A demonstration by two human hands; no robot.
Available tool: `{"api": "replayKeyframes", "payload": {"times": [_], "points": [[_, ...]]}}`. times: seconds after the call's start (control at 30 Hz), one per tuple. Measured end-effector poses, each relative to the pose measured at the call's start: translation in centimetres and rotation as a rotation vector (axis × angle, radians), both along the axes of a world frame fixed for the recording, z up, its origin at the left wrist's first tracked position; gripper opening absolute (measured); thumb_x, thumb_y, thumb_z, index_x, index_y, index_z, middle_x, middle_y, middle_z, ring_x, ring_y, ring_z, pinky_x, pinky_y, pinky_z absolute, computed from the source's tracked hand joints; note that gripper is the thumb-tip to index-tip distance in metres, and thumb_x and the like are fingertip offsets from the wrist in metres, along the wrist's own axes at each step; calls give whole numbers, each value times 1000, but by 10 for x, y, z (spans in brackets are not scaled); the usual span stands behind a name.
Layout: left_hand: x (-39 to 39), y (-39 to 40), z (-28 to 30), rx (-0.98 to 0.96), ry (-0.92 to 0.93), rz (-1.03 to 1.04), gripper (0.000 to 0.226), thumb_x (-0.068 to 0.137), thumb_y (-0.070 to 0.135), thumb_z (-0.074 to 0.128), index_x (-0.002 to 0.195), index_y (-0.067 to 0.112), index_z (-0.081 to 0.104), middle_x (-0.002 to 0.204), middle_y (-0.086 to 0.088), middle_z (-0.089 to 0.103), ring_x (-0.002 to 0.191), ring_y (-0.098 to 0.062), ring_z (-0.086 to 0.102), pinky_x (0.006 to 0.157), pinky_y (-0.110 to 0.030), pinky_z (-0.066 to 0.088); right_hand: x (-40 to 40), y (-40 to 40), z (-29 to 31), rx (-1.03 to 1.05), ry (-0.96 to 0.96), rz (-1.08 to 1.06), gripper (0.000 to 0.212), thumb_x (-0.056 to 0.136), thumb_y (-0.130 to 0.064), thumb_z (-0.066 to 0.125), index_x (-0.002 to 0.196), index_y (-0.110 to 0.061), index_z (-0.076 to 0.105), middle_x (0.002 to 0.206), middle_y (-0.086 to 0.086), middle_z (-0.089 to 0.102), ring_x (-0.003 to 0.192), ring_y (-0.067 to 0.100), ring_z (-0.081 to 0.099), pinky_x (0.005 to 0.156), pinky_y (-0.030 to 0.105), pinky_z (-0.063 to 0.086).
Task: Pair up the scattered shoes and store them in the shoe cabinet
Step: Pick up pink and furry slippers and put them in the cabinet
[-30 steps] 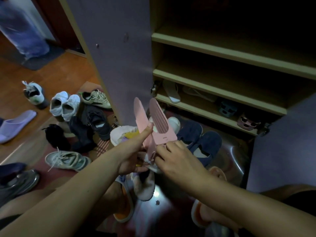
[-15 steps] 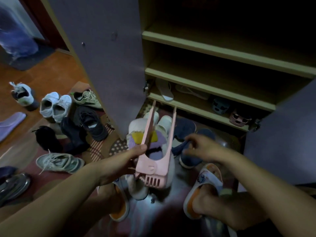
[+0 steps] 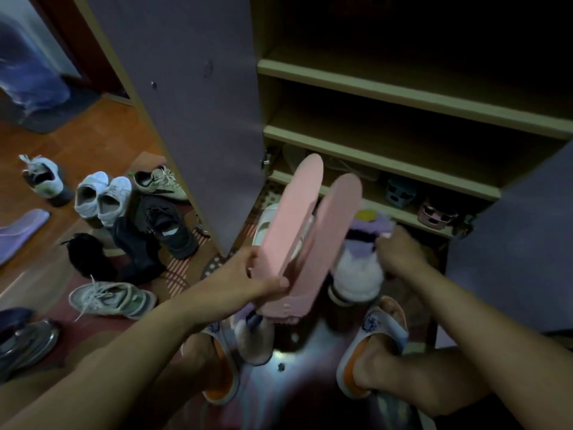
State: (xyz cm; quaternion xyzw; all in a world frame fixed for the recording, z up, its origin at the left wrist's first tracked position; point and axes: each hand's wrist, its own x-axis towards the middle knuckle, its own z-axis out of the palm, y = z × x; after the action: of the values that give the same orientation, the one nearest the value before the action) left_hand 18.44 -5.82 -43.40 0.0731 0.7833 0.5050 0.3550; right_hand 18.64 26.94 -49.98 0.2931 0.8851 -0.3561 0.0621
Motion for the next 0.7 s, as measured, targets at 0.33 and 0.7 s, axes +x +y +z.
{"api": "replayKeyframes", "payload": {"times": [0.33, 0.7], "points": [[5, 21, -23, -285, 388, 376, 99, 52, 79, 74, 124, 20, 42, 115, 0, 54, 104, -18, 59, 86, -36, 55, -20, -18, 87, -83, 636, -476, 41, 78, -25, 51, 119, -21, 50, 109, 1, 63, 96, 20, 59, 84, 33, 46], [10, 54, -6, -430, 575, 381, 99, 52, 82, 62, 122, 16, 39, 107, 4, 37, 116, -27, 51, 92, -44, 49, -39, -33, 103, -78, 745, -596, 43, 83, -19, 55, 125, -22, 50, 103, -3, 58, 97, 24, 62, 78, 27, 42]]}}
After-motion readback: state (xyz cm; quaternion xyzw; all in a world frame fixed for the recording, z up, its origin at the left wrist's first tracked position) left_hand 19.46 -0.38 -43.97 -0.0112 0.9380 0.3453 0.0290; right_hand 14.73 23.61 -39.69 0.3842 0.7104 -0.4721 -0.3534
